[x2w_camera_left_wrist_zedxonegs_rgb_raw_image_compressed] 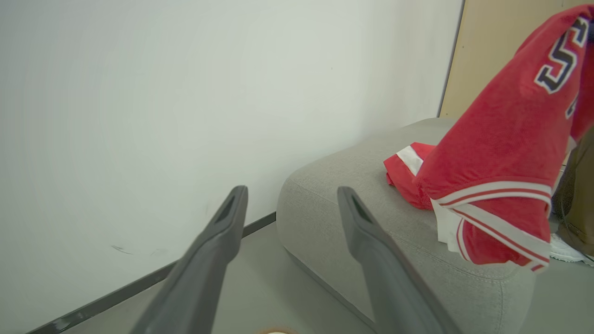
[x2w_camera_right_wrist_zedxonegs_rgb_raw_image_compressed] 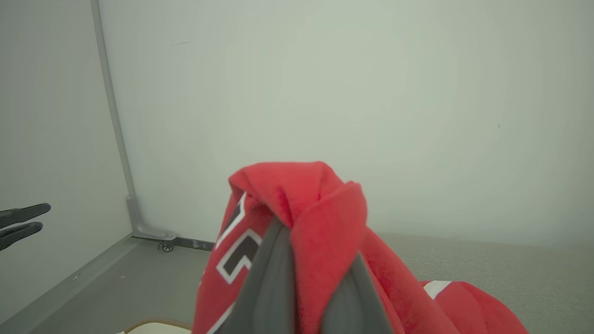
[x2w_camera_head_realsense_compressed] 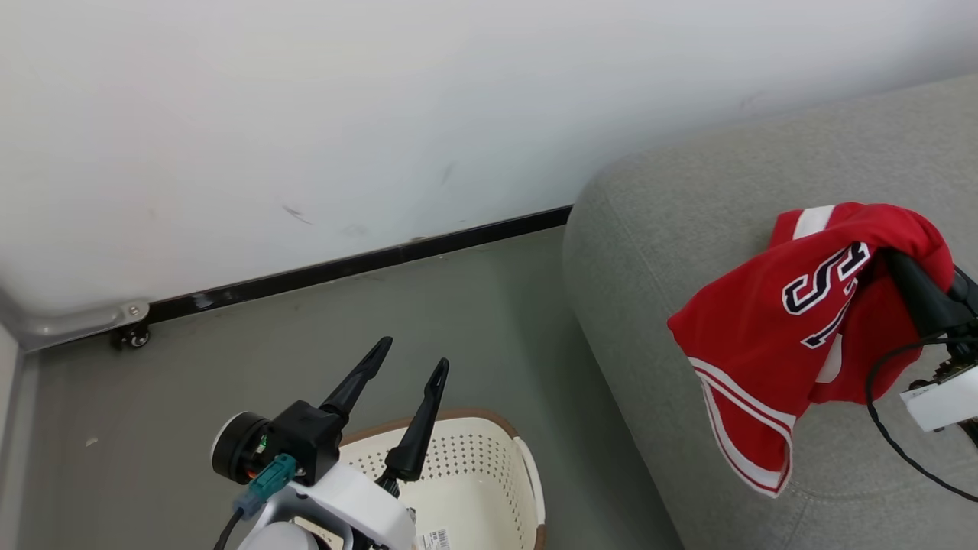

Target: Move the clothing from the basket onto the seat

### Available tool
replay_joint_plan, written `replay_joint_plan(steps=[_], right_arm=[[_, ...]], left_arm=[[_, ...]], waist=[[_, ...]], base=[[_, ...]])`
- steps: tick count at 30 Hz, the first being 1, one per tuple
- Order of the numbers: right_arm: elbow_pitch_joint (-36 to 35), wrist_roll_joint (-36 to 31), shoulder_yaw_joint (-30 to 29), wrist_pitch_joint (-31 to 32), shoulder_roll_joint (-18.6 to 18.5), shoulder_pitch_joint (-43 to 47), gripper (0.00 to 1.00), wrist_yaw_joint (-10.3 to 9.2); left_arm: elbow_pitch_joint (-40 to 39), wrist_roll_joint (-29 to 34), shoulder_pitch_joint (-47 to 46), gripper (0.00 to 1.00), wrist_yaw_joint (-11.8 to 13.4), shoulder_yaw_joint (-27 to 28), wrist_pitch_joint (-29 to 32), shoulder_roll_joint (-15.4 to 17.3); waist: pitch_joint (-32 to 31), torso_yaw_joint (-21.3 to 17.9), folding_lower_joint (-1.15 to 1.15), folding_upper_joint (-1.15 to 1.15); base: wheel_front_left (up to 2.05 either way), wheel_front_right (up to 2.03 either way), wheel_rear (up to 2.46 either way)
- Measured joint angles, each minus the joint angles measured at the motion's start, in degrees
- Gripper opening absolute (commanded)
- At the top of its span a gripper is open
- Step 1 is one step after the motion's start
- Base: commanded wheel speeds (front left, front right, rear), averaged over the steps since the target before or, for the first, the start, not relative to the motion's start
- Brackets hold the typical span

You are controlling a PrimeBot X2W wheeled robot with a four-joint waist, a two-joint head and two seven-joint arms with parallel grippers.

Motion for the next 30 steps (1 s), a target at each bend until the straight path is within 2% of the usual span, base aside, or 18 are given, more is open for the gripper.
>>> replay_joint_plan(steps=[12,22,30], right_arm=[[-1.66,-0.3,-0.9,2.85,2.34,-0.96,0.0,0.0],[-0.2,-0.18,-4.01,7.08,1.51,-12.35,0.0,0.0],[5.21,0.63,-7.33,10.76,1.31,-21.53,0.0,-0.01]], left_arm=[[-0.82,0.01,0.01,1.0,1.48,1.66,-0.49,0.59],[-3.42,0.2,0.05,1.0,3.09,3.05,-0.55,1.98],[-6.13,0.96,0.05,1.0,4.55,4.32,-0.48,3.8]], waist=[[0.84,-5.29,0.0,0.0],[3.2,-8.09,0.0,0.0],[6.2,-8.83,0.0,0.0]], base=[[0.0,0.0,0.0],[0.0,0.0,0.0],[0.0,0.0,0.0]])
